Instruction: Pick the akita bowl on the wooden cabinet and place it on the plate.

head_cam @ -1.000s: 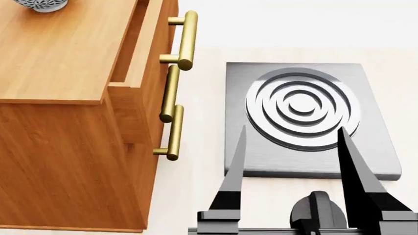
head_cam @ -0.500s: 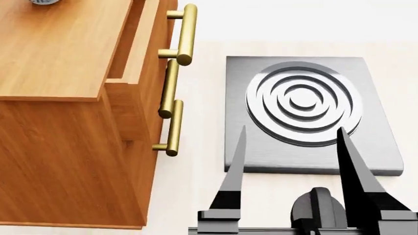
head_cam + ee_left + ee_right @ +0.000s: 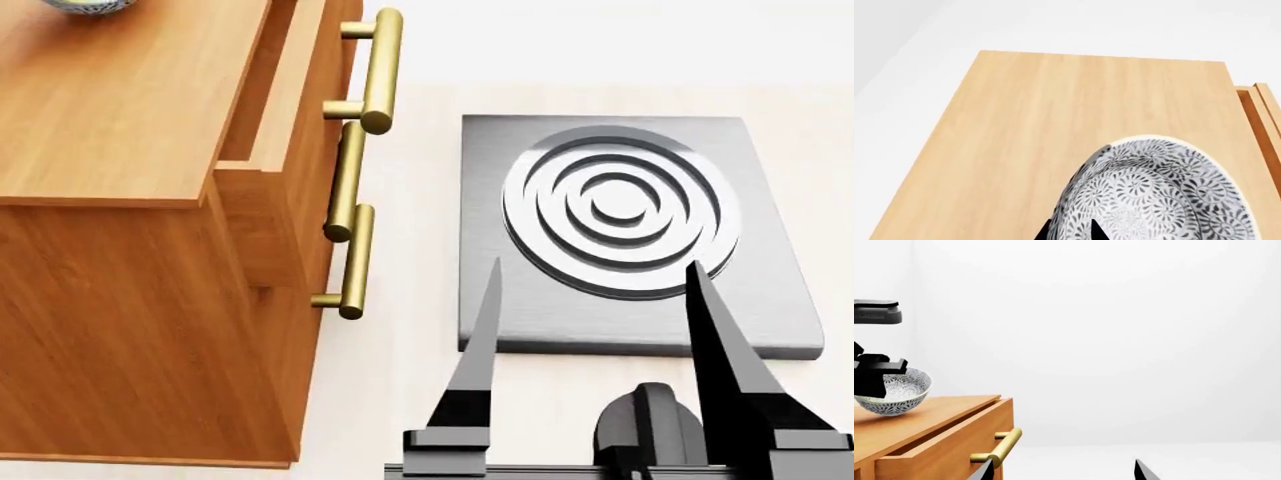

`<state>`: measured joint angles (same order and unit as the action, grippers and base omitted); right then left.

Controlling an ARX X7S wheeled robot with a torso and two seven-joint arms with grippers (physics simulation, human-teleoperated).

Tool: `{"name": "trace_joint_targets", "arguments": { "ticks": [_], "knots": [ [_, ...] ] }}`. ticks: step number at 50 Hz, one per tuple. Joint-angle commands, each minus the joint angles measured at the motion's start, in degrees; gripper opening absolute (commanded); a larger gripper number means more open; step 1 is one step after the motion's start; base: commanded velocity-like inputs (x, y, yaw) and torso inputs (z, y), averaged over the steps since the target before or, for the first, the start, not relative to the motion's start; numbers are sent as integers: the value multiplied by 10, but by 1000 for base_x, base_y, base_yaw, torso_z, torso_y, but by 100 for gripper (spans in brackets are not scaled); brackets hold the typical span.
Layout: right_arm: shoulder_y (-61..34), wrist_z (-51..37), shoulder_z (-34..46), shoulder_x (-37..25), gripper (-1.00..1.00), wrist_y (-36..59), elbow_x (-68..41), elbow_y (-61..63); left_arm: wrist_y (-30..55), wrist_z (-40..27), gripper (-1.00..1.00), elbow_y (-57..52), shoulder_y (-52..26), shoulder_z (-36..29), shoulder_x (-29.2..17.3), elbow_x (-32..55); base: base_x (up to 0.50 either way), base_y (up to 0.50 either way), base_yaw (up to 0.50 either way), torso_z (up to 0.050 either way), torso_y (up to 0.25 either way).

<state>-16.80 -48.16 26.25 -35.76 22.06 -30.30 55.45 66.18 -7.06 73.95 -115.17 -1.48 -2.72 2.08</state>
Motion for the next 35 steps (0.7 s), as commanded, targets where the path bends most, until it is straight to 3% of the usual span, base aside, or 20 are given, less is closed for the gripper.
{"name": "trace_joint_targets", "arguments": {
  "ticks": [1, 16, 17, 20, 29, 35],
  "knots": [
    [-1, -3, 2, -1, 100, 0, -1, 2, -35, 12, -100, 10, 6, -102, 5, -41, 0, 0, 0, 0, 0],
    [-4, -8, 0, -5, 100, -1, -7, 4, -127, 47, -100, 10, -22, -143, 26, -19, 0, 0, 0, 0, 0],
    [-4, -10, 0, -5, 100, 0, -6, 5, -148, 50, -100, 10, -23, -185, 27, 0, 0, 0, 0, 0, 0],
    [-4, -12, -1, -7, 100, 0, -7, 8, -161, 45, -100, 10, -31, -215, 27, 47, 0, 0, 0, 0, 0],
    [-6, -16, 2, -10, 100, 1, -7, 13, -197, 43, -100, -24, -57, -408, 27, 226, 0, 0, 0, 0, 0],
    [-7, -20, 2, -12, 100, 2, -9, 16, -201, 35, -100, -62, -69, -455, 26, 293, 0, 0, 0, 0, 0]
  ]
}}
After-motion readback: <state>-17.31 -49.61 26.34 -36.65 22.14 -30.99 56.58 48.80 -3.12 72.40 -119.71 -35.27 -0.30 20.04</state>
